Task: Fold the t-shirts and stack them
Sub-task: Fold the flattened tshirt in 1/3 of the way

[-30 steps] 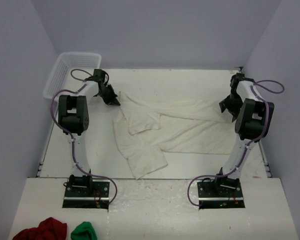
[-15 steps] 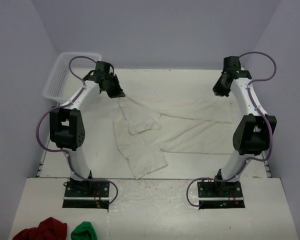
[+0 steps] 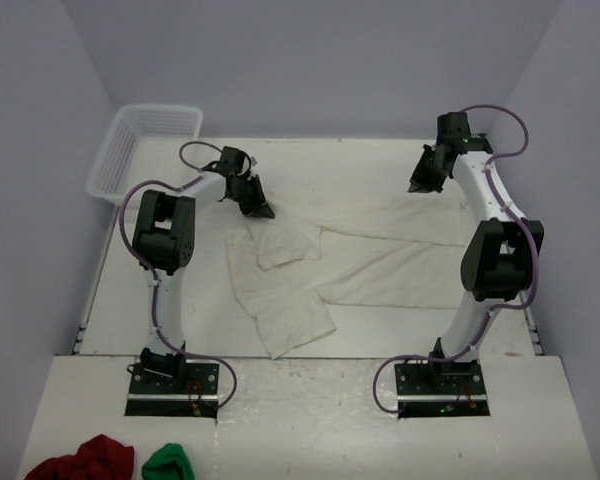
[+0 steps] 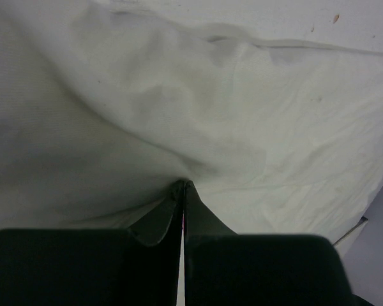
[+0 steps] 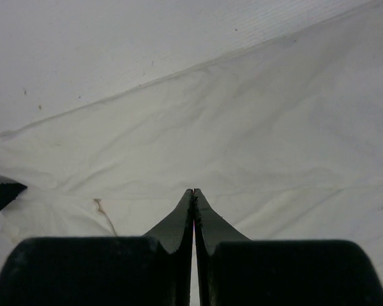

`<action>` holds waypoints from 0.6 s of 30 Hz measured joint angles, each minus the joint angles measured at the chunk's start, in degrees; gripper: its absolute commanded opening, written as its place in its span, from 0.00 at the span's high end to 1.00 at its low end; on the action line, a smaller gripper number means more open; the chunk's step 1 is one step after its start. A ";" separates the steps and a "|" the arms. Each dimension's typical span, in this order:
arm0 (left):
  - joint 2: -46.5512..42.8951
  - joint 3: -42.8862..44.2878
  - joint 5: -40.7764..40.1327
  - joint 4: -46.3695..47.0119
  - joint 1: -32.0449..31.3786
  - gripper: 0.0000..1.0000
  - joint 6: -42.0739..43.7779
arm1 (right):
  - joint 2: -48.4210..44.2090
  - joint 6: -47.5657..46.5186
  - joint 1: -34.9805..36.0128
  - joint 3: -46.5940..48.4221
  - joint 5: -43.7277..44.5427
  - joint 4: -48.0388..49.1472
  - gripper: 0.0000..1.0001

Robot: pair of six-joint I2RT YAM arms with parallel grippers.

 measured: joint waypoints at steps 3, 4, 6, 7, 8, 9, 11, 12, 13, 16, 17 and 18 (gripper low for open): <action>0.15 0.44 0.20 0.17 0.15 1.00 0.02 | -0.48 -0.26 0.00 -0.13 -0.59 0.00 1.00; 0.39 0.66 0.02 0.11 0.15 1.00 0.09 | -0.74 -0.31 0.00 -0.13 -0.59 -0.13 1.00; 0.85 1.38 -0.07 -0.57 0.22 1.00 0.31 | -1.20 -0.37 0.00 -0.13 -0.59 -0.39 1.00; 1.01 1.64 -0.20 -0.90 0.31 1.00 0.35 | -1.44 -0.44 0.00 -0.13 -0.57 -0.55 1.00; 1.16 1.92 -0.37 -1.33 0.37 1.00 0.35 | -1.70 -0.46 0.00 -0.13 -0.55 -0.76 1.00; 1.38 2.16 -0.44 -1.70 0.57 1.00 0.35 | -1.95 -0.48 0.00 -0.13 -0.55 -1.03 1.00; 1.70 2.54 -0.46 -2.40 1.18 1.00 0.35 | -2.36 -0.48 0.00 -0.13 -0.55 -1.55 1.00; 1.75 2.62 -0.48 -2.78 1.60 1.00 0.35 | -2.54 -0.48 0.00 -0.13 -0.55 -1.66 1.00; 1.75 2.64 -0.61 -3.10 2.05 1.00 0.37 | -2.67 -0.48 0.00 -0.11 -0.52 -1.88 1.00; 1.70 2.64 -0.83 -3.91 3.80 1.00 0.39 | -2.67 -0.52 0.00 0.22 -0.42 -3.19 1.00; 1.66 2.64 -0.87 -4.11 4.35 1.00 0.42 | -2.64 -0.52 0.00 0.22 -0.42 -3.61 1.00; 1.60 2.62 -1.03 -4.31 5.01 1.00 0.48 | -2.56 -0.63 0.00 0.22 -0.37 -4.15 1.00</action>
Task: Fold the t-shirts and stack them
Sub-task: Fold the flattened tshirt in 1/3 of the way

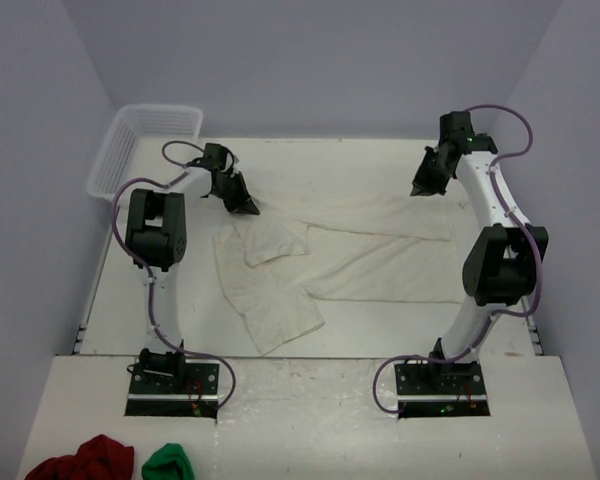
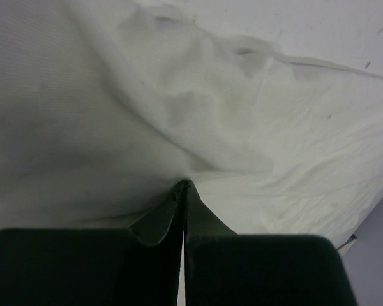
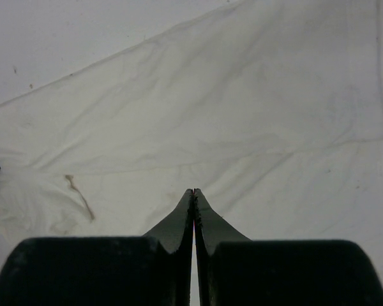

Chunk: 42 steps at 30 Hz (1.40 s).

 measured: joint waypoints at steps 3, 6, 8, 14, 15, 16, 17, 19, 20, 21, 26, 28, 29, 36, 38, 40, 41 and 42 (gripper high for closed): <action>-0.24 -0.04 -0.66 -0.44 1.66 1.00 0.66 | 1.68 -0.63 -0.02 1.38 -0.02 -1.81 1.00; -0.44 -0.04 -1.22 -0.92 2.75 1.00 1.44 | 4.59 -1.20 0.37 2.05 -0.11 -2.36 1.00; -0.55 -0.02 -1.66 -1.22 3.04 1.00 1.73 | 6.19 -1.38 0.81 1.95 -0.20 -2.80 1.00; -1.22 -0.44 -3.52 -1.90 4.00 1.00 1.92 | 7.54 -1.81 1.86 0.61 -0.57 -3.32 1.00; -1.31 -0.52 -3.74 -2.05 4.44 1.00 1.97 | 7.54 -1.84 1.90 0.50 -0.61 -3.37 1.00; -1.40 -0.61 -3.76 -2.23 4.96 1.00 2.01 | 7.52 -1.84 1.92 0.35 -0.61 -3.32 1.00; -1.44 -0.63 -3.78 -2.43 5.51 1.00 2.10 | 7.52 -1.84 1.92 0.02 -0.61 -3.30 1.00; -1.62 -0.61 -4.07 -2.64 6.51 1.00 3.02 | 7.28 -1.84 1.95 -1.44 -0.59 -2.97 0.99; -1.77 -0.61 -4.35 -2.73 6.82 0.98 3.52 | 6.91 -1.84 1.99 -2.75 -0.59 -2.71 0.97; -1.92 -0.63 -4.79 -2.84 7.04 0.96 3.96 | 6.47 -1.84 1.99 -4.09 -0.59 -2.49 0.93; -3.63 -0.63 -8.92 -3.78 7.04 0.63 6.16 | 2.73 -1.81 1.99 -12.11 -0.61 -1.11 0.80; -4.83 -0.61 -11.72 -4.66 6.67 0.53 6.91 | 0.72 -1.79 1.99 -14.97 -0.63 -0.15 0.73; -5.51 -0.61 -12.94 -5.05 6.43 0.51 7.39 | -0.55 -1.81 2.03 -16.55 -0.66 0.44 0.63; -14.10 -0.02 -18.64 -7.85 1.55 0.44 8.44 | -9.99 -2.10 2.40 -23.19 -1.46 1.88 0.16; -17.92 -0.07 -21.38 -10.03 -1.79 0.44 8.24 | -13.18 -1.99 2.43 -24.87 -1.44 1.84 0.12; -23.04 -2.23 -24.17 -11.41 -5.95 0.51 7.72 | -16.22 -1.99 2.43 -26.51 -1.46 1.51 0.11; -26.77 -5.42 -25.59 -11.74 -8.50 0.54 6.84 | -17.62 -1.84 2.43 -27.21 -1.42 1.07 0.12; -30.97 -9.53 -26.64 -11.65 -10.64 0.55 6.08 | -18.75 -1.70 2.43 -27.93 -1.27 0.70 0.12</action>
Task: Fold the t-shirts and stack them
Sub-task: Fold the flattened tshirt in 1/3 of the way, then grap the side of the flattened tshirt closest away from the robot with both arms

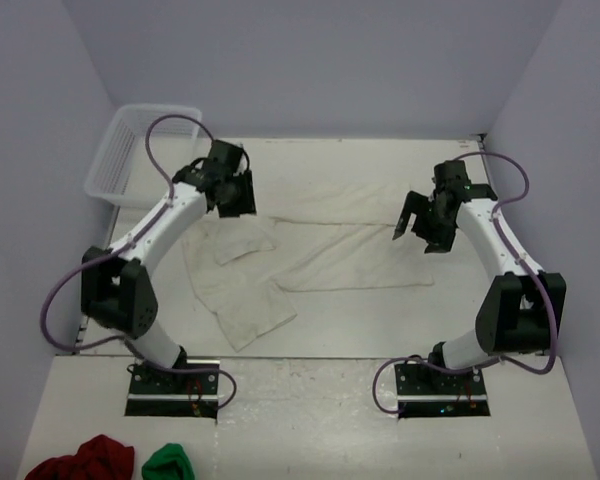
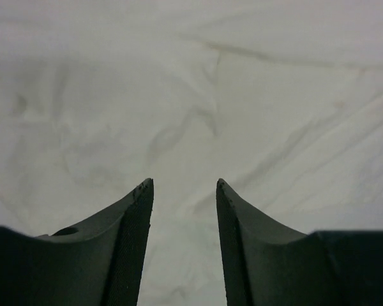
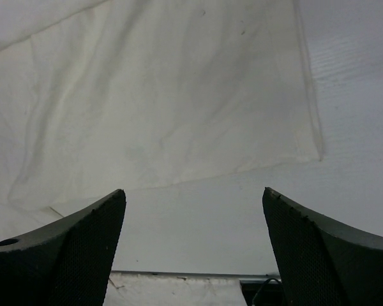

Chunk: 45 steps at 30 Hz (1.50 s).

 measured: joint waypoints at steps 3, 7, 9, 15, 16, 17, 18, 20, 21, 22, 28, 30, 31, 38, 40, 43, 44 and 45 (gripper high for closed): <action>-12.52 -13.97 -1.07 -4.13 -4.31 0.62 -2.56 | -2.43 0.92 -0.02 -3.02 1.60 -0.94 0.14; -21.35 -26.10 -3.10 -13.09 -4.50 0.62 -6.88 | -2.86 2.78 -0.39 -4.02 2.93 -3.61 0.14; -23.93 -28.72 -4.90 -16.83 -6.36 0.63 -9.92 | -2.91 3.96 -0.76 -3.39 1.75 -3.78 0.14; -27.61 -29.68 -6.21 -24.11 -9.92 0.52 -16.31 | -7.74 5.79 -0.42 -4.92 -4.63 -0.35 0.14; -27.54 -30.25 -5.49 -24.06 -9.92 0.52 -16.57 | -9.42 5.75 -0.24 -5.73 -5.25 0.31 0.14; -27.50 -31.17 -4.24 -23.87 -9.94 0.51 -16.87 | -10.86 5.62 -0.04 -6.34 -5.51 0.52 0.14; -27.56 -32.17 -2.93 -23.76 -9.99 0.50 -17.25 | -12.20 5.44 0.02 -6.86 -5.79 0.59 0.14; -28.20 -34.77 0.22 -22.97 -9.99 0.50 -17.99 | -14.38 4.96 0.04 -7.67 -5.79 0.83 0.14; -29.00 -36.39 2.12 -21.94 -9.99 0.50 -18.38 | -15.21 4.83 0.04 -7.98 -5.84 1.01 0.14; -30.16 -38.23 4.04 -20.98 -9.99 0.51 -18.80 | -15.82 4.81 0.02 -8.24 -6.03 1.22 0.14; -33.86 -44.61 8.96 -19.06 -10.75 0.55 -20.92 | -19.04 4.87 0.02 -9.66 -7.48 2.25 0.14; -33.83 -45.79 9.20 -17.70 -11.23 0.56 -21.33 | -19.61 4.83 0.02 -10.01 -7.63 2.40 0.14; -33.64 -46.29 9.33 -17.05 -11.52 0.56 -21.49 | -19.76 4.79 0.02 -10.23 -7.65 2.49 0.14; -26.84 -47.80 8.94 -13.07 -14.67 0.60 -23.17 | -21.42 4.59 0.02 -11.43 -7.65 2.80 0.13; -24.68 -47.89 8.68 -12.07 -15.43 0.60 -23.52 | -21.99 4.44 0.02 -11.43 -7.65 2.86 0.13; -22.32 -47.89 8.35 -10.47 -16.04 0.60 -23.82 | -22.25 4.33 0.02 -11.43 -7.67 3.02 0.13; -21.81 -47.89 8.20 -10.05 -16.17 0.60 -23.82 | -22.25 4.26 0.02 -11.43 -7.67 3.02 0.13; -21.46 -47.89 8.11 -9.68 -16.26 0.60 -23.82 | -22.25 4.22 0.02 -11.43 -7.65 2.99 0.13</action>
